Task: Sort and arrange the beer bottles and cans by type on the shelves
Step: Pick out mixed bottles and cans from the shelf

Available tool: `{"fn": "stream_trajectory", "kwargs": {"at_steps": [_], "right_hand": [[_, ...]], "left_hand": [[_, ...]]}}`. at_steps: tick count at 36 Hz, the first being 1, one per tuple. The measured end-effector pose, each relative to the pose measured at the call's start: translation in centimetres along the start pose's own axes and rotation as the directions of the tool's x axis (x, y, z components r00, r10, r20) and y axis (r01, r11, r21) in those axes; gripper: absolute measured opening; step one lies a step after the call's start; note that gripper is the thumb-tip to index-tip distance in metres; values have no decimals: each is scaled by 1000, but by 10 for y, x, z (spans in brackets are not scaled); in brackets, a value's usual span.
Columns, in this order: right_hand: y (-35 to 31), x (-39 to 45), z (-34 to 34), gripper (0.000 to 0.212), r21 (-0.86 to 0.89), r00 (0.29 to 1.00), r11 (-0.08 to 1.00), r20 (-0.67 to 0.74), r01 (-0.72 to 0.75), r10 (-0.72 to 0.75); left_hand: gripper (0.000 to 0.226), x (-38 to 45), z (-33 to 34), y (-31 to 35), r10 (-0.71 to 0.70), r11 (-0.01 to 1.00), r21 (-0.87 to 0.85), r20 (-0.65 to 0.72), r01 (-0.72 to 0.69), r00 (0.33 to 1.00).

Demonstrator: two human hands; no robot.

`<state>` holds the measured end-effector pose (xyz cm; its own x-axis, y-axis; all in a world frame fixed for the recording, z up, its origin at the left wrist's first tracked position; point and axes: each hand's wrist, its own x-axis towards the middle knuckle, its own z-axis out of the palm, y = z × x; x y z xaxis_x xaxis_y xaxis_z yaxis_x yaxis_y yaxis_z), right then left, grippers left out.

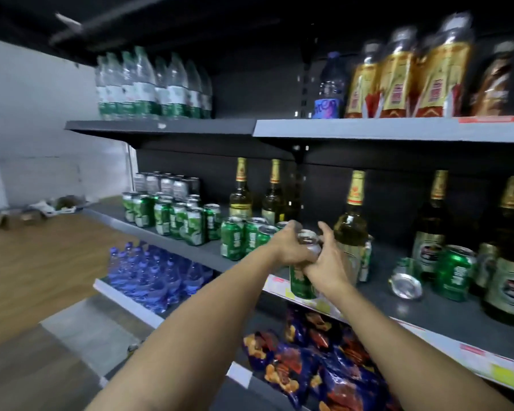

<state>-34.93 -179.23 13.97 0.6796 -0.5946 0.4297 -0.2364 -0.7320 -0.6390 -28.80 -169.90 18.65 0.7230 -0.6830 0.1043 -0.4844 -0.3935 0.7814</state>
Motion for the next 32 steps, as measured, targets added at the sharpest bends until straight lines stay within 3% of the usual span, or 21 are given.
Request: {"fn": "stream_trajectory", "kwargs": {"at_steps": [2,4,8,12,22,26,30,32], "right_hand": [[-24,5,27,93,37,1000,999,-11,-6,6],[-52,13,51,85,30,999,999,-36,11,-10],[-106,34,92,68,103,990,992,-124,79,-66],[-152,63,123,62,238,995,969,-88,64,-44],[-204,137,184,61,508,998,860,-20,-41,59],[-207,165,196,60,520,999,854,-28,-1,19],[-215,194,211,59,477,998,878,-56,43,-19],[-223,206,220,58,453,997,889,-76,64,-33]], "left_hand": [[62,-1,-37,-28,0,988,-153,52,8,999],[54,3,-74,-61,-14,973,-231,16,17,1000],[57,13,-140,-134,-77,991,-119,-185,56,980],[47,17,-192,-193,-122,992,-54,-325,110,938],[25,76,-270,-247,-41,999,11,-415,50,909],[32,109,-285,-239,30,988,-138,-309,-76,951],[89,148,-296,-222,107,965,-238,-25,-110,994],[101,168,-296,-214,158,958,-249,39,-143,987]]}}
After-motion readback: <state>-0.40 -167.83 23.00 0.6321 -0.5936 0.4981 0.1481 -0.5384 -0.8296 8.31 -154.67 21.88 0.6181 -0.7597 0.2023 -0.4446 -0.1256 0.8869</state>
